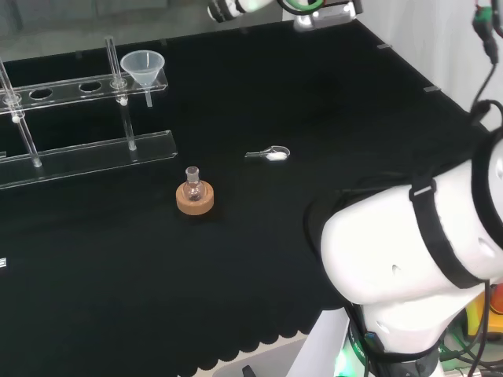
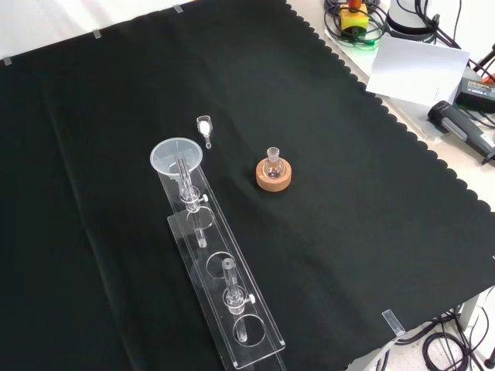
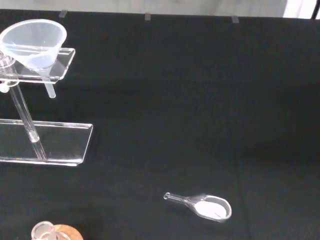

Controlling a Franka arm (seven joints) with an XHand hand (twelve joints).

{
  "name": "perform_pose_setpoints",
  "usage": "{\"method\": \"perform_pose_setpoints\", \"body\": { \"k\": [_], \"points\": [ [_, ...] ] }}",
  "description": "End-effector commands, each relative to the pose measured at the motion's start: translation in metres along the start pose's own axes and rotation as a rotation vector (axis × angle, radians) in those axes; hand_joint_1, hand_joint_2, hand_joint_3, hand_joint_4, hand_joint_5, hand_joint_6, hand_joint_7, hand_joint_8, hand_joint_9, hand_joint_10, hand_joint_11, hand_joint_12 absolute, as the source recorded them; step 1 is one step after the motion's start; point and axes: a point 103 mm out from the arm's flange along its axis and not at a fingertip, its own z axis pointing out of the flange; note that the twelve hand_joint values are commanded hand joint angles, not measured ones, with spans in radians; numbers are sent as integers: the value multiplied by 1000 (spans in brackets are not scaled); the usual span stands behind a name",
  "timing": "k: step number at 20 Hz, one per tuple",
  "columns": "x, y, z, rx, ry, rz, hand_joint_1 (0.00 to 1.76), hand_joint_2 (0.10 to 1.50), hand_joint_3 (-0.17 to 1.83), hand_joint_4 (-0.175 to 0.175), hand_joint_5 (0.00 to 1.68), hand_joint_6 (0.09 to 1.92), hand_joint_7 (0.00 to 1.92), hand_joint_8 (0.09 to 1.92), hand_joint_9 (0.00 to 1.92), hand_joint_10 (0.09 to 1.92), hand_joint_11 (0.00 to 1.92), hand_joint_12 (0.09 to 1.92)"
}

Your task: Pick up the funnel from the transparent funnel stand.

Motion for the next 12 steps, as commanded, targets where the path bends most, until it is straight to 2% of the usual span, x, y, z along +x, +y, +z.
{"method": "perform_pose_setpoints", "body": {
  "k": [1, 2, 4, 6, 12],
  "points": [
    [23, 64, 11, -48, 23, -38, 248, 535, 66, 43, 0, 87, 0, 87, 0, 87, 36, 87],
    [28, 70, 12, -54, 27, -44, 244, 548, 29, 38, 0, 87, 0, 87, 0, 87, 26, 132],
    [38, 83, 12, -69, 30, -51, 242, 562, -10, 31, 0, 87, 0, 87, 0, 87, 7, 410],
    [48, 96, 13, -75, 31, -55, 239, 561, -17, 25, 0, 87, 0, 87, 0, 87, 1, 564],
    [80, 131, 20, -63, 35, -83, 282, 592, -1, 0, 0, 87, 0, 87, 0, 87, 0, 634]
  ]
}}
